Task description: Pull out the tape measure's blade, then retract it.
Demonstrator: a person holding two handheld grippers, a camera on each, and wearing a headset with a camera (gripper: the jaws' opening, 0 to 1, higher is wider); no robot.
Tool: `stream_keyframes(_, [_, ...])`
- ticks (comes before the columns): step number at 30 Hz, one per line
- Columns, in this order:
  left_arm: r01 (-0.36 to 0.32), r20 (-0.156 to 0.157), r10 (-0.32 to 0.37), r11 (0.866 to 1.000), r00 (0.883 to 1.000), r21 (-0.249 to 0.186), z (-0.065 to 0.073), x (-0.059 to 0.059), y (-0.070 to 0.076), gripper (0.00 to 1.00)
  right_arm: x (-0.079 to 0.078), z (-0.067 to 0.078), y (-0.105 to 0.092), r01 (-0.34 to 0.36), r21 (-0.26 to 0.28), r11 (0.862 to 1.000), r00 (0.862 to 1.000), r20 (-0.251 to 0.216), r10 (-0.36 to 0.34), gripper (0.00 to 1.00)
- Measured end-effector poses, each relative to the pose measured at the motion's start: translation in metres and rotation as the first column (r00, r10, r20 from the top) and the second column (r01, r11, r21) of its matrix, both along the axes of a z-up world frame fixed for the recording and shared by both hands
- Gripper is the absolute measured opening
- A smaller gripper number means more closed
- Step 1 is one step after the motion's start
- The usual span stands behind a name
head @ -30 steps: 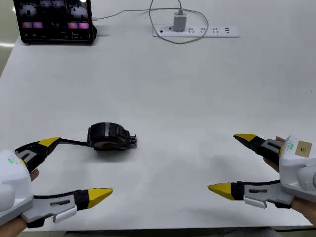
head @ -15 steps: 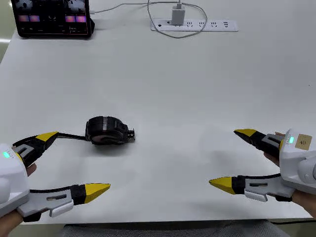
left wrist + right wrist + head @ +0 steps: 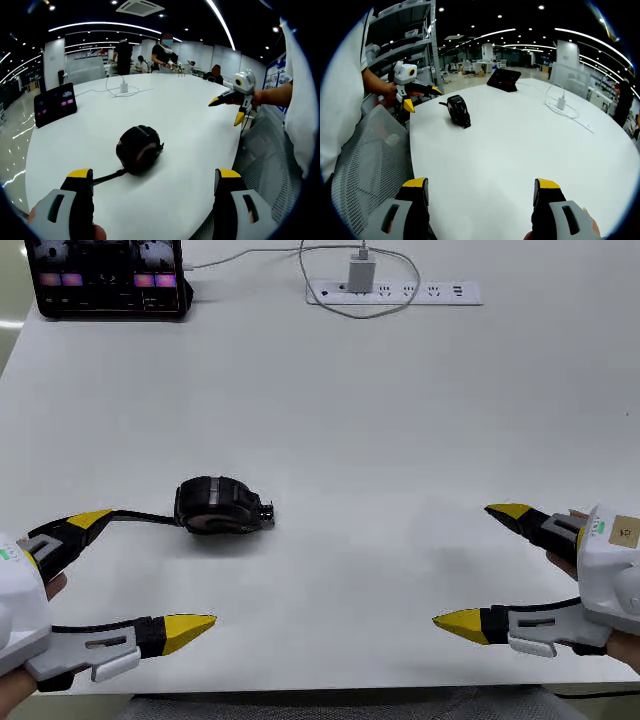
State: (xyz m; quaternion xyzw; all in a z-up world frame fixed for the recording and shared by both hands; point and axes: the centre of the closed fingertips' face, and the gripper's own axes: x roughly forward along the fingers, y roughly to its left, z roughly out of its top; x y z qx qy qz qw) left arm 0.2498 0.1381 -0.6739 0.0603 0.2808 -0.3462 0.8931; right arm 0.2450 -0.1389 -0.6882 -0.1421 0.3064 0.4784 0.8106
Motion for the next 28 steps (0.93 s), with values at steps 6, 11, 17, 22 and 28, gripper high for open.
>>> stream_keyframes(6, [0.01,0.0,-0.01,1.0,1.0,0.007,0.0006,0.0,-0.0004,0.99,-0.0013,0.0028,0.0008,0.003,0.01,1.0,1.0,-0.009,-0.003,0.91])
stream_keyframes(11, [0.021,-0.006,-0.021,1.0,1.0,0.011,-0.0004,-0.0018,-0.0006,0.99,-0.002,0.0004,-0.0004,0.0,0.002,1.0,1.0,-0.014,0.0,0.92])
stream_keyframes(17, [0.028,-0.032,-0.028,1.0,0.999,0.002,-0.0041,-0.0057,-0.0021,0.99,-0.0016,0.001,-0.0012,0.004,0.001,1.0,1.0,-0.015,-0.004,0.9])
stream_keyframes(22, [0.008,-0.022,-0.008,1.0,1.0,-0.001,-0.0031,-0.0024,0.0021,0.99,-0.0017,0.0014,-0.0022,0.004,0.0,1.0,1.0,-0.016,-0.004,0.9])
stream_keyframes(28, [0.018,-0.024,-0.018,1.0,1.0,0.0,-0.0026,-0.0034,0.0004,0.99,-0.0018,0.001,-0.003,0.005,-0.002,1.0,1.0,-0.017,-0.005,0.89])
